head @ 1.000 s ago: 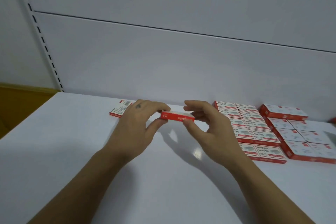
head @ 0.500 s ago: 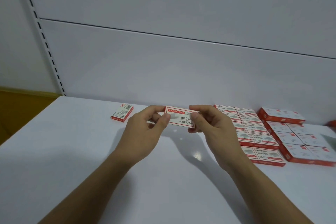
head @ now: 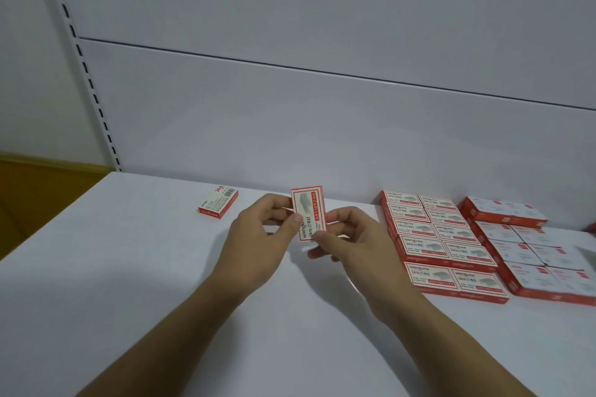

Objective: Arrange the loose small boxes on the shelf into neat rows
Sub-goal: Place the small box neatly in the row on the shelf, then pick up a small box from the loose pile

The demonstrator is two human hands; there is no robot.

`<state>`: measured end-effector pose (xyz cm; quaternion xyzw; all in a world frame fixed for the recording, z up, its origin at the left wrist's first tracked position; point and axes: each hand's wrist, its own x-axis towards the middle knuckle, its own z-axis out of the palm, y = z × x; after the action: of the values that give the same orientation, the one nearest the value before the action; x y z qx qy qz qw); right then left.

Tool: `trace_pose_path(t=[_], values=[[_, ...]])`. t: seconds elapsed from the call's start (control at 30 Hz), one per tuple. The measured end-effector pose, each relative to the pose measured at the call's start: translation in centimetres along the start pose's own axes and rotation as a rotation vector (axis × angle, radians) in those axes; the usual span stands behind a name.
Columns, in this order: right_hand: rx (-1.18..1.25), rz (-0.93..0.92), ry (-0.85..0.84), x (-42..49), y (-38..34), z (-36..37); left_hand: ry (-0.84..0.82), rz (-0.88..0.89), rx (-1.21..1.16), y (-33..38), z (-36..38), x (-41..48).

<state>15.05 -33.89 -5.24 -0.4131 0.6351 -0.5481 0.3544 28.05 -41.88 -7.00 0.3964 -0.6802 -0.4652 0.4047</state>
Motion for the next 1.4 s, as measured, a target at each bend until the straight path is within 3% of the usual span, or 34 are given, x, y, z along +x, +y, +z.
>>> trace_pose_path(t=[0.1,0.2,0.27,0.47,0.77,0.83,0.93,1.1,1.27,1.4], values=[[-0.168,-0.023,-0.03,0.0,0.1,-0.2,-0.047,-0.039,-0.138,0.3,0.2,-0.2],[-0.598,-0.171,-0.025,0.3,0.4,-1.1,-0.032,-0.041,-0.137,0.4,0.2,-0.3],[-0.736,-0.291,-0.018,0.5,0.1,-2.0,-0.047,-0.04,-0.104,0.4,0.0,-0.3],[-0.873,-0.644,-0.052,0.8,0.2,-2.6,-0.061,-0.04,-0.128,0.5,0.0,-0.2],[-1.05,-0.66,-0.107,0.5,-2.0,-5.5,-0.146,0.055,-0.14,2.4,1.8,-0.3],[-1.004,-0.629,-0.1,0.0,-1.7,-7.6,-0.195,0.115,-0.01,2.7,2.3,-0.4],[-0.943,-0.581,-0.045,-0.9,-0.4,-11.4,-0.244,0.281,0.391,2.9,3.3,-0.8],[-0.954,-0.501,-0.04,-2.1,1.6,-16.2,-0.287,0.417,0.656,3.9,6.4,-1.9],[-1.015,-0.505,-0.058,-2.4,2.6,-18.5,-0.35,0.384,0.892,3.6,9.3,-2.3],[-1.008,-0.555,0.104,-3.0,5.3,-18.7,-0.323,0.321,0.981,2.6,10.4,-2.6]])
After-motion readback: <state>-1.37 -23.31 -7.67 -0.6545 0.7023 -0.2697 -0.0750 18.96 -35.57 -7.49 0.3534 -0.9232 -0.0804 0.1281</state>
